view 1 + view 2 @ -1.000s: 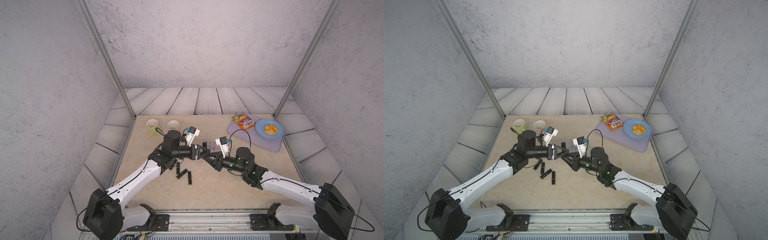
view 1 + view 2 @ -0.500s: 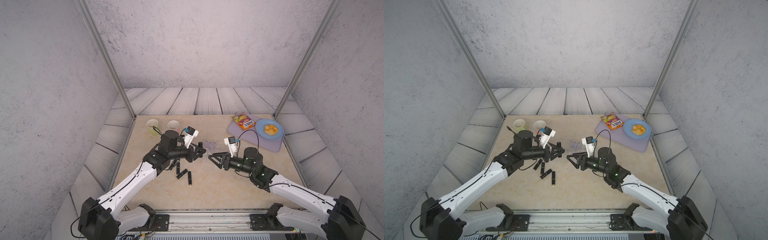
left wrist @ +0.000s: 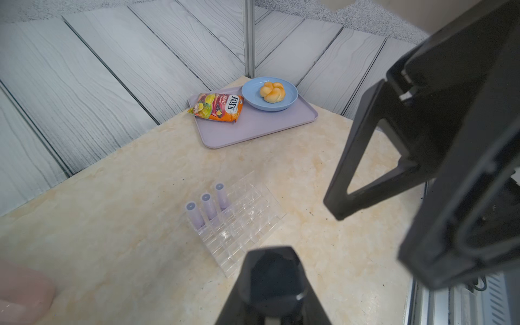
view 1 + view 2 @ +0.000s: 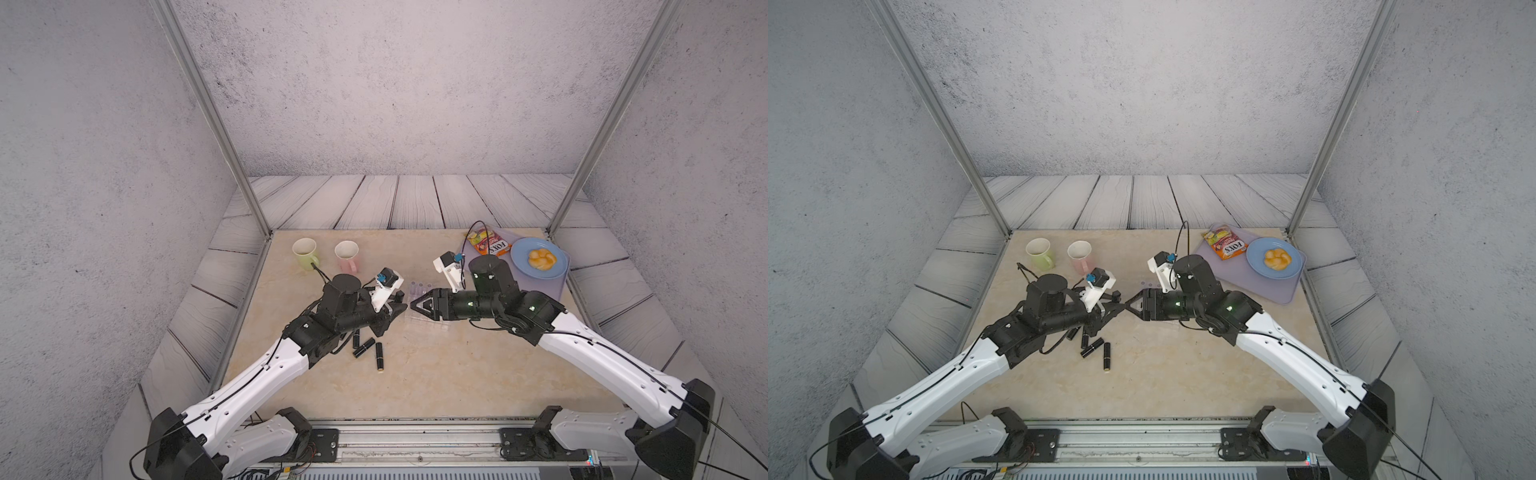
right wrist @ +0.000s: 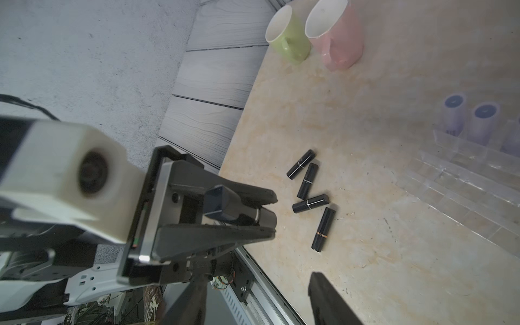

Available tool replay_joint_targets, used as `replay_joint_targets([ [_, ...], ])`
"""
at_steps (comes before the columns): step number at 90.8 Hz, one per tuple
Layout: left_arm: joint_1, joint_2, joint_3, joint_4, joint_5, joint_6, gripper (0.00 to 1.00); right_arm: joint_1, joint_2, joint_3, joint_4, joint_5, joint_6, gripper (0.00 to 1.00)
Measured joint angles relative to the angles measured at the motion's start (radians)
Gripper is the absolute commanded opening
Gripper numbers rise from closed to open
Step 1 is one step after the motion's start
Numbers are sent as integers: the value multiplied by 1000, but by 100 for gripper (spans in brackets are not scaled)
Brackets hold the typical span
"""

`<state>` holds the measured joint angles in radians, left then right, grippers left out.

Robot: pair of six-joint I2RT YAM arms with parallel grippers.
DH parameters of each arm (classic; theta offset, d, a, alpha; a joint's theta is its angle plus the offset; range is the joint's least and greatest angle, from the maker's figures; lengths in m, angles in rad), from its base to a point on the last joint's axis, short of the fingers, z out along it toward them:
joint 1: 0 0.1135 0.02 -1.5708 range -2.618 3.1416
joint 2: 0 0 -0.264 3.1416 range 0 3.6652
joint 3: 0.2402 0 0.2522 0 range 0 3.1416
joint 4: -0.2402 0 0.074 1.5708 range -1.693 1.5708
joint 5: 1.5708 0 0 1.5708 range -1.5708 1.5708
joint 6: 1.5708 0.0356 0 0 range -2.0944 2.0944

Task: Arrange the lipsticks in the organizer
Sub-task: Pick up the lipstick at the center of the board, then place the lipstick in the storage box.

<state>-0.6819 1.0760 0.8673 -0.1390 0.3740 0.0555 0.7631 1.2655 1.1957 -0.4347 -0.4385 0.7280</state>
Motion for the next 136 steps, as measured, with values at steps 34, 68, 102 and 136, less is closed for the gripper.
replay_joint_targets([
  [34, -35, 19, 2, -41, -32, 32, 0, 31, 100, 92, 0, 28, -8, 46],
  [68, -39, 26, 11, -64, -54, 31, 0, 50, 145, 93, 28, 27, 2, 36],
  [102, -39, 23, 21, -98, -64, -3, 52, 50, 152, 88, 37, 90, 10, 15],
  [136, 81, -91, 22, -164, -166, -220, 87, -122, 94, -56, 135, 308, -92, 10],
])
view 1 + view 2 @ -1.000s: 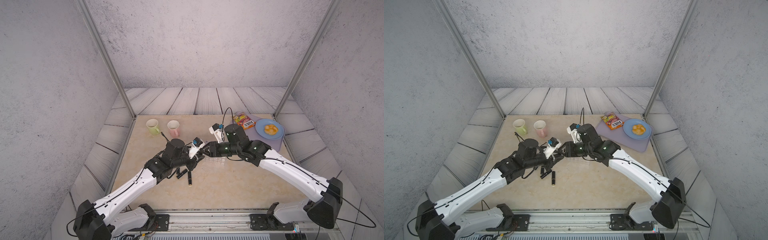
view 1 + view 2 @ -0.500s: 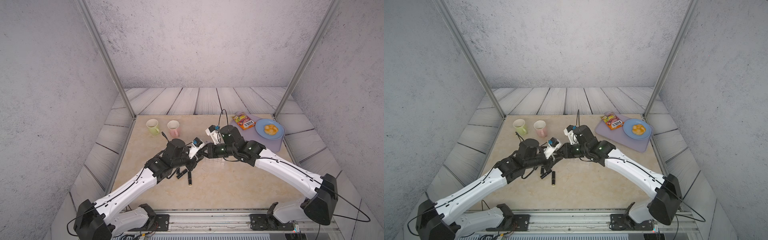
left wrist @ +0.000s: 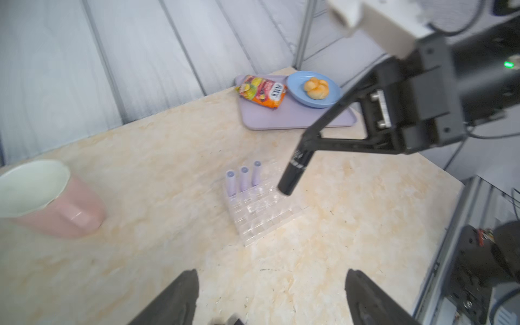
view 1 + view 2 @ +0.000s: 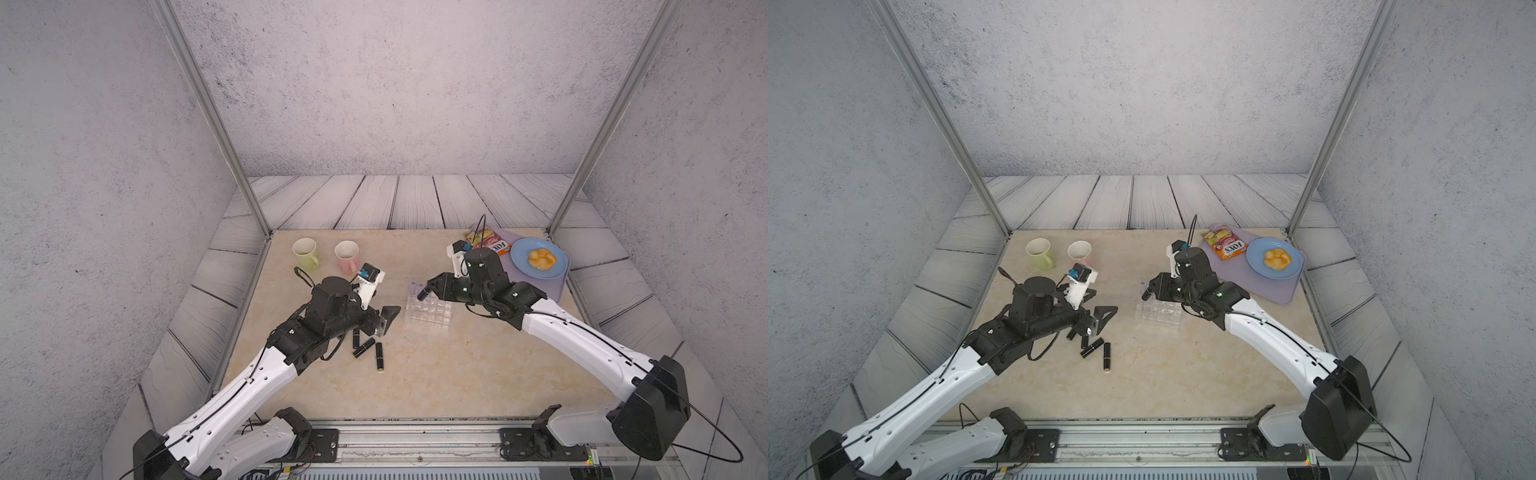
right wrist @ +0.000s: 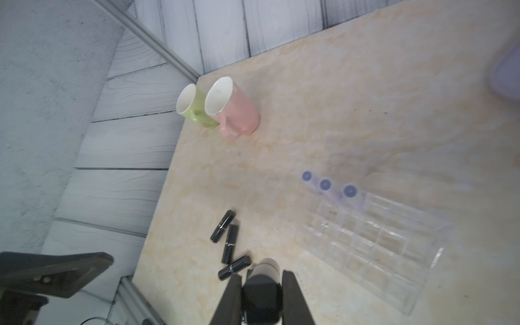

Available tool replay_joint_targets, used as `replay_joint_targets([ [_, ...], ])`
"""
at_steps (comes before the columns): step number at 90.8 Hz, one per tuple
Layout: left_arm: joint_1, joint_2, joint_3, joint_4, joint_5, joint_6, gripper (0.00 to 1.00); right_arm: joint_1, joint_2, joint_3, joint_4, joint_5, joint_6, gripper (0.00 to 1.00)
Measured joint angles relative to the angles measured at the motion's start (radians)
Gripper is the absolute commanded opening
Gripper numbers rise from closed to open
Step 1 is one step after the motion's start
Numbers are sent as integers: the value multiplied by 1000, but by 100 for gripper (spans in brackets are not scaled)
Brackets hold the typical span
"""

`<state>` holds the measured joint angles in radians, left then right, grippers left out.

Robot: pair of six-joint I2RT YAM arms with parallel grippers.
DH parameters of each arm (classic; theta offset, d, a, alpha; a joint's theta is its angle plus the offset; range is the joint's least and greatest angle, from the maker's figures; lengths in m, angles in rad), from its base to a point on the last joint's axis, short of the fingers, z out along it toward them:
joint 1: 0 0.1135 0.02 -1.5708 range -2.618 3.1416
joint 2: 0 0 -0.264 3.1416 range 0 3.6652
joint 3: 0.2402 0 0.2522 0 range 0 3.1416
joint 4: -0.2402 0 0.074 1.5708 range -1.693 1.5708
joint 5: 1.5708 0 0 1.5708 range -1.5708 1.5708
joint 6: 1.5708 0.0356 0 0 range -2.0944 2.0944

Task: Arrange the lipsticks in the organizer
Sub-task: Place the lipstick in the storage box.

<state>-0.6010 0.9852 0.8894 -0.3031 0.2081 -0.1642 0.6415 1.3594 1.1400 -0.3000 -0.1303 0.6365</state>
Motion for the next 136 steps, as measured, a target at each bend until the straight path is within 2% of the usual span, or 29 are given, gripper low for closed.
replay_joint_targets([
  [13, 114, 5, -19, -18, -26, -94, 87, 6, 23, -28, 26, 177, -156, 9],
  [33, 122, 22, -66, -35, -84, -151, 87, 11, 122, -50, 98, 348, -287, 9],
  [71, 122, 23, -85, -38, -152, -159, 87, 24, 220, -86, 226, 369, -289, 8],
  [136, 122, 23, -86, -38, -157, -158, 86, 30, 290, -127, 312, 415, -271, 6],
])
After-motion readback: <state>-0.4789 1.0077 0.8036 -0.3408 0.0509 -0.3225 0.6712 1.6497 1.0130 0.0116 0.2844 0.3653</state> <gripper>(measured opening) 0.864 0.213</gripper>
